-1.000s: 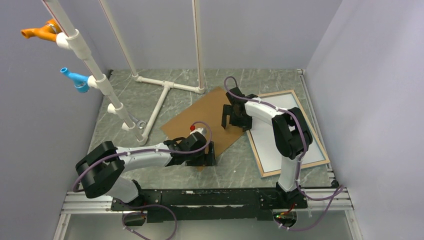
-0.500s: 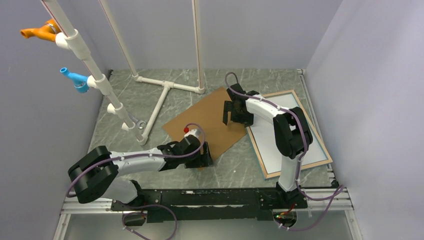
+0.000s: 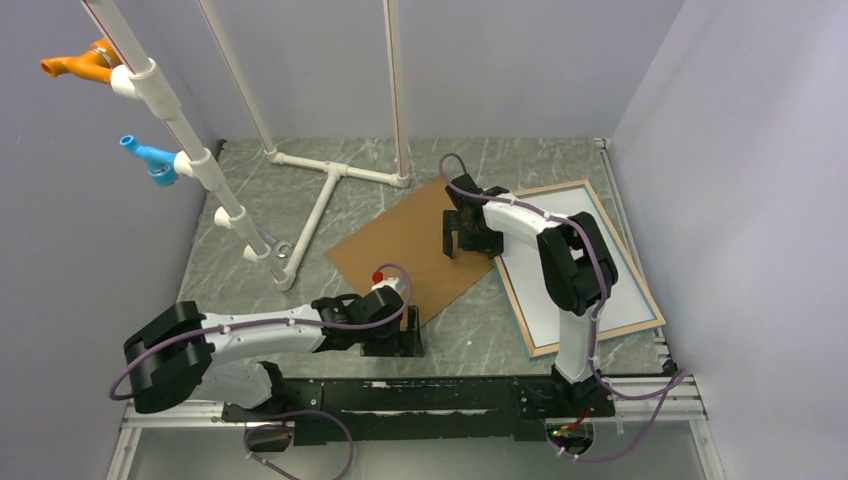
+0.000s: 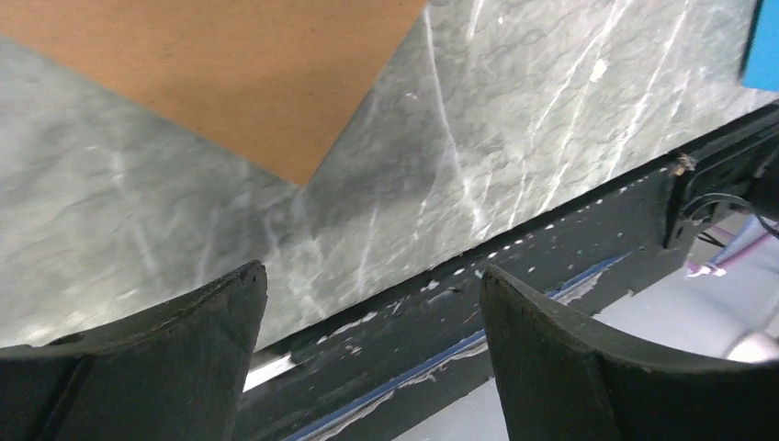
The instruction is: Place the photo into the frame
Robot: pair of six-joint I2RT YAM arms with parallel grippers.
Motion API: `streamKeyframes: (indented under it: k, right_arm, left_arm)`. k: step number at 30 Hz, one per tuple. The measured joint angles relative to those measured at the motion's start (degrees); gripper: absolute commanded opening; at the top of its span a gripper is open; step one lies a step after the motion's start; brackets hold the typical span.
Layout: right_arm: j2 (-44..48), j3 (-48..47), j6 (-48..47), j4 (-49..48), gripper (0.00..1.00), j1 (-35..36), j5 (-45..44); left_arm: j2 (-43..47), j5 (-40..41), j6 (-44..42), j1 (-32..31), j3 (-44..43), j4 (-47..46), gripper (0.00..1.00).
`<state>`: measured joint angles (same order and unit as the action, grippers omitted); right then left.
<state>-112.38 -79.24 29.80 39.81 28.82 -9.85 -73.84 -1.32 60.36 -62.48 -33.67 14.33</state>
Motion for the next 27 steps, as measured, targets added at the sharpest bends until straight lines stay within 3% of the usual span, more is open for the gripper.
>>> streamKeyframes:
  k: [5,10,15,23,27]
  right_arm:
    - [-0.4,0.6,-0.3,-1.2,1.0,1.5,-0.1]
    - [-0.4,1.5,-0.2,-3.6,1.0,4.2,0.0]
    - [0.6,3.4,-0.2,-6.2,0.99,5.5,-0.1]
    - [2.1,5.6,-0.2,-7.8,1.0,7.5,0.2]
    - [2.4,5.7,0.0,-7.7,1.0,8.1,0.3]
  left_arm:
    - [2.5,2.8,-4.7,1.8,-6.3,9.4,0.76]
    - [2.2,5.1,-9.6,7.4,-12.5,11.9,0.56]
    - [-5.0,8.7,-13.6,11.8,-15.6,14.0,0.31]
    - [-19.3,11.9,-17.8,12.3,-20.2,15.1,0.05]
    - [-20.3,12.2,-18.1,12.4,-21.2,15.6,0.0]
